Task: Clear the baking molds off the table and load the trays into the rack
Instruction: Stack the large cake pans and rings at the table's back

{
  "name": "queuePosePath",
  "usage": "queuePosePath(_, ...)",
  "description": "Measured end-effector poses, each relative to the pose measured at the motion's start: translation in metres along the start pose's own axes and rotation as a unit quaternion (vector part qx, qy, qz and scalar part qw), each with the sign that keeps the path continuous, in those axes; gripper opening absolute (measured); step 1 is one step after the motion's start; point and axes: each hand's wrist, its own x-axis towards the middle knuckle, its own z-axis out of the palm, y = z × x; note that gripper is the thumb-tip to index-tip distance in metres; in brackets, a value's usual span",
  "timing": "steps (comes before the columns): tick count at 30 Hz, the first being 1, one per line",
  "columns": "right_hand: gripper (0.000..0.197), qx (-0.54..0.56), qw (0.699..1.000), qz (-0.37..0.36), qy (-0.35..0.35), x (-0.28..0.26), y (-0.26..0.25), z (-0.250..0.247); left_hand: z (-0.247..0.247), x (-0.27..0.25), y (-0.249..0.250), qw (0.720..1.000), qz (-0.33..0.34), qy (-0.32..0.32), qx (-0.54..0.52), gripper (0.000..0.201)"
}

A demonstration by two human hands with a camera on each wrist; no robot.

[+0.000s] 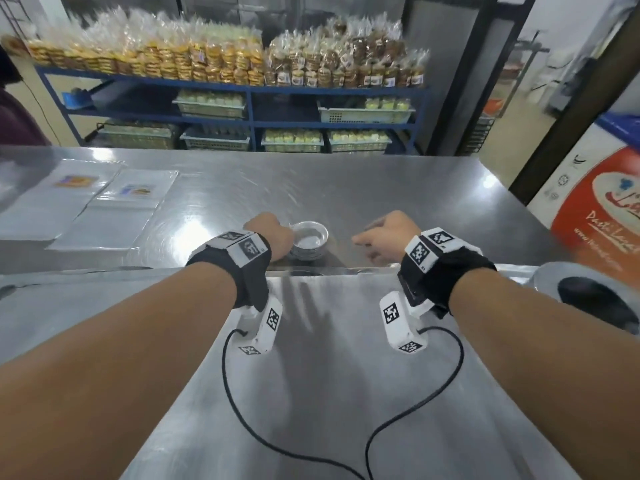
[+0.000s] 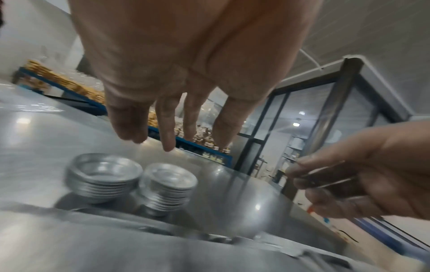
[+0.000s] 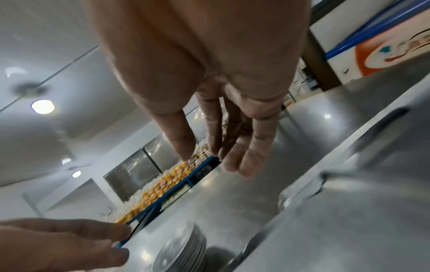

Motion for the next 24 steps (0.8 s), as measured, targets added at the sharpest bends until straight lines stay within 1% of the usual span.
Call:
queuePosePath(1, 0.022, 0.016, 1.000, 0.004, 0.014, -0.008, 0.002, -0.018, 0.004, -0.009, 0.015, 1.000, 0.018, -0.004, 0.015, 0.022)
queuePosePath(3, 0.017, 0.027, 0.998, 0.006, 0.052, -0.028, 0.007, -0.055, 0.014, -0.028, 0.048, 0.996, 0.065, -0.028, 0.050, 0.027)
queuePosePath(6, 0.021, 0.005, 0.996, 0.020, 0.086, -0.055, 0.029, -0.115, 0.038, -0.060, 0.096, 0.989, 0.113, -0.075, 0.056, 0.030)
queuePosePath(7, 0.019, -0.020, 0.995, 0.012, 0.102, -0.061, 0.041, -0.136, 0.049, -0.071, 0.112, 0.987, 0.129, -0.085, 0.051, 0.030)
queuePosePath(9, 0.017, -0.106, 0.985, 0.009, 0.137, -0.084, 0.062, -0.173, 0.072, -0.093, 0.142, 0.980, 0.162, -0.098, 0.055, 0.027)
queuePosePath(10, 0.024, -0.144, 0.976, 0.016, 0.163, -0.095, 0.073, -0.190, 0.084, -0.104, 0.157, 0.976, 0.179, -0.108, 0.058, 0.026)
queuePosePath(13, 0.037, -0.212, 0.952, 0.066, 0.210, -0.126, 0.106, -0.229, 0.125, -0.134, 0.193, 0.966, 0.205, -0.137, 0.074, 0.024)
queuePosePath(15, 0.040, -0.246, 0.940, 0.098, 0.214, -0.139, 0.128, -0.244, 0.151, -0.150, 0.211, 0.961, 0.220, -0.143, 0.085, 0.023)
queuePosePath(17, 0.037, -0.233, 0.941, 0.118, 0.215, -0.150, 0.147, -0.251, 0.174, -0.163, 0.224, 0.959, 0.224, -0.148, 0.095, 0.016)
queuePosePath(20, 0.042, -0.171, 0.952, 0.121, 0.222, -0.154, 0.178, -0.250, 0.202, -0.175, 0.234, 0.954, 0.230, -0.161, 0.109, 0.013)
queuePosePath(22, 0.032, -0.083, 0.963, 0.135, 0.220, -0.155, 0.192, -0.245, 0.216, -0.177, 0.235, 0.959, 0.219, -0.160, 0.087, 0.017)
queuePosePath(24, 0.020, 0.008, 0.964, 0.141, 0.223, -0.152, 0.201, -0.241, 0.225, -0.177, 0.233, 0.967, 0.203, -0.146, 0.054, 0.023)
